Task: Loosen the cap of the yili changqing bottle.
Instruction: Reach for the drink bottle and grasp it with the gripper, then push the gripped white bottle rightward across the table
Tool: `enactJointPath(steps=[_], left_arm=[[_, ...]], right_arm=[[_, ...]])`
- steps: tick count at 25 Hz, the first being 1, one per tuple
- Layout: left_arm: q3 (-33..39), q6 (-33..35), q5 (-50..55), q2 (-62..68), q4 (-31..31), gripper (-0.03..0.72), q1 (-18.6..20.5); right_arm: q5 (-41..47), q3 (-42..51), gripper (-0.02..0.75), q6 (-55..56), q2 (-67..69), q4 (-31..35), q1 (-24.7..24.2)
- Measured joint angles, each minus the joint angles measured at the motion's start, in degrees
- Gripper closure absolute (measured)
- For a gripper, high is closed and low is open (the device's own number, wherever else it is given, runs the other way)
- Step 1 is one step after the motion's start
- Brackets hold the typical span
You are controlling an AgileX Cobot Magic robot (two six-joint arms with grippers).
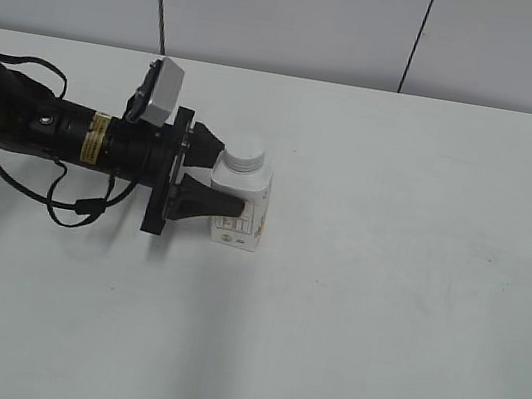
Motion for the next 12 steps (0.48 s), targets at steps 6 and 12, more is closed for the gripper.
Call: enactJointPath(steps=[6, 12], left_arm=[[0.00, -0.17, 0.23, 0.00, -0.95, 0.312, -0.59], [0.00, -0.75, 1.48, 0.02, -4.03, 0.316, -3.60]], right_arm=[[0.00, 0.00, 0.162, 0.21, 0.00, 0.13, 0.00], [-0.26, -0.12, 0.162, 1.84, 1.43, 2.19, 0.00]])
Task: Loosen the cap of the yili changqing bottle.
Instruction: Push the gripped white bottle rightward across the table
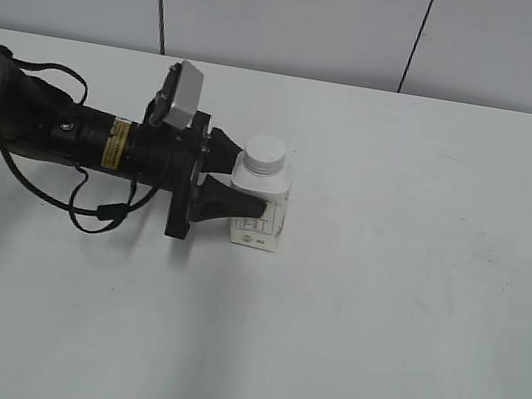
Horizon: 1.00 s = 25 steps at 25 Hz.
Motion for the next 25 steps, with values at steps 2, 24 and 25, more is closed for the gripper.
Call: enactJointPath(steps=[2, 24, 25], left_arm=[[0.00, -0.37, 0.00, 0.00, 0.00, 0.319, -1.81], [-6.64, -11.48, 8.93, 0.45, -0.71, 0.323, -8.85], [-6.64, -10.92, 9.08, 0.45, -1.31, 0.323, -8.92]], right_arm=[[-0.06, -0.60, 0.162, 0.34, 3.16, 0.14, 0.00], [-2.23, -26.82, 0.162, -3.64, 63.40, 0.04, 0.30], [-1.64, -28.11, 0.164, -3.72, 65.62, 0.12, 0.30]])
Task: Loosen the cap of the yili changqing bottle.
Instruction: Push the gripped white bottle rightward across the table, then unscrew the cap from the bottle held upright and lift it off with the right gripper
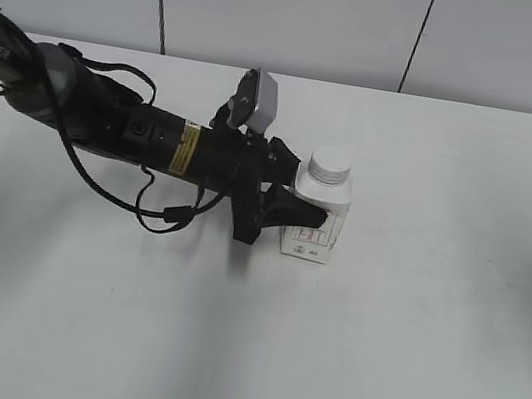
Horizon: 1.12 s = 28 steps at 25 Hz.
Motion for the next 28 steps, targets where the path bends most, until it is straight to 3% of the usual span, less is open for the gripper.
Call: enactJointPath(steps=[6, 22, 28], left_arm=[[-0.02, 3.48, 1.46, 0.64, -6.33, 0.323, -1.29], [-0.12, 5.14, 1.14, 1.51, -5.54, 0.323, -1.46], [-0.12, 5.14, 0.97, 1.51, -5.17, 0.323, -1.46]], right_arm=[[3.18, -8.76, 0.229, -0.07, 13.06, 0.32, 3.86], [6.54, -33.45, 0.239, -0.14, 38.44, -2.37, 22.74], [7.87, -40.52, 0.240, -0.28, 44.70, -4.48, 26.25]])
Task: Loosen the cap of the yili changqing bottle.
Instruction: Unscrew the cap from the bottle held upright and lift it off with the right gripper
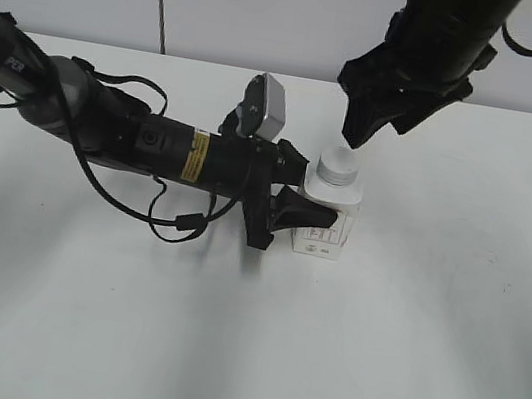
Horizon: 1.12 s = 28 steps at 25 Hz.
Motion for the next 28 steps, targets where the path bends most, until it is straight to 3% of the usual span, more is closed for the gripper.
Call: enactJointPath(steps=[28], left_arm=[[0.00, 0.00, -0.05, 0.00, 0.10, 0.326, 0.00]], right_arm=[[-3.30, -1.52, 0.188, 0.00, 6.92, 1.28, 0.95]])
